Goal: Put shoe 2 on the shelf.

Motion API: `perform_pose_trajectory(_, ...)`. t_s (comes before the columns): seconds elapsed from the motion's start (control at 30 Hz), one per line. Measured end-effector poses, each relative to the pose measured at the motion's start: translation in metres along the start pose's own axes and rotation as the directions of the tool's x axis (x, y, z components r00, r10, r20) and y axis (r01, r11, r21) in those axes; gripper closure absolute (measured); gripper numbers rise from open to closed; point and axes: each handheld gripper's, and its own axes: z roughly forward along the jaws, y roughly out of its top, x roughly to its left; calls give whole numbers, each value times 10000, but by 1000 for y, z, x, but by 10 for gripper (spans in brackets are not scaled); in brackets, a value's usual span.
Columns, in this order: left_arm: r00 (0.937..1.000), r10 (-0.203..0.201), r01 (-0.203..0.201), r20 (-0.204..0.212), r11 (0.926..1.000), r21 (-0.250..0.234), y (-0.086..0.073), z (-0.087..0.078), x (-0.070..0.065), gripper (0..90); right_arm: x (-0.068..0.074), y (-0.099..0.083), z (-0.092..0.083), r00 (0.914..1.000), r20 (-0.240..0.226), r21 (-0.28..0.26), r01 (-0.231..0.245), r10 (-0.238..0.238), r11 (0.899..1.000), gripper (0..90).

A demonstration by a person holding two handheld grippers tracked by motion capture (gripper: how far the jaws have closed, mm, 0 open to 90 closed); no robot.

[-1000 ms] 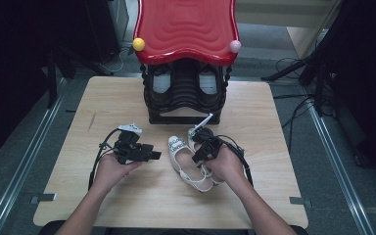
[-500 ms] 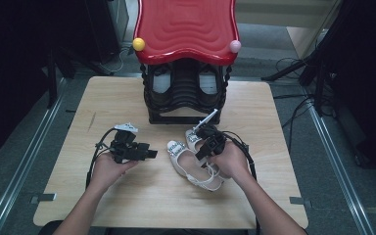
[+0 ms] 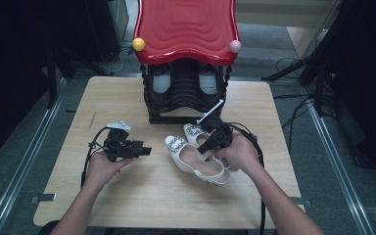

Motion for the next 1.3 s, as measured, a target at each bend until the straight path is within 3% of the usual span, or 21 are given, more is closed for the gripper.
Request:
perform_pose_trajectory(0.27, 9997, -253, 252, -27, 9995, -210, -1, -5, 7, 449, 9, 15, -19, 9915, -39, -129, 1297, -1297, 9915, 856)
perform_pose_trajectory(0.4, 9993, -369, 369, 6, 9987, -360, -1, -7, 10, 450, 12, 25, -32, 9825, -609, -233, 1749, -1760, 9843, 856)
perform_pose_trajectory(0.57, 9988, -485, 486, 29, 9980, -392, -2, -9, 13, 450, 19, 38, -54, 9760, -974, -914, 1862, -1948, 9783, 856)
perform_pose_trajectory(0.73, 9983, -558, 565, 146, 9973, -470, -2, -10, 14, 452, 27, 48, -79, 9682, -1270, -1796, 1915, -2157, 9649, 856)
perform_pose_trajectory(0.9, 9982, -593, 597, 100, 9971, -478, -2, -10, 14, 452, 32, 55, -103, 9657, -1611, -2516, 1592, -2035, 9547, 856)
perform_pose_trajectory(1.03, 9983, -566, 570, 100, 9973, -460, -2, -10, 15, 452, 31, 59, -119, 9648, -1765, -3343, 1277, -1951, 9338, 856)
perform_pose_trajectory(1.13, 9984, -556, 557, 29, 9973, -477, -2, -9, 14, 452, 31, 62, -129, 9659, -1754, -3938, 1082, -1902, 9128, 857)
perform_pose_trajectory(1.3, 9983, -585, 587, 54, 9970, -506, -1, -8, 13, 452, 27, 69, -147, 9637, -2014, -5075, 502, -1751, 8602, 857)
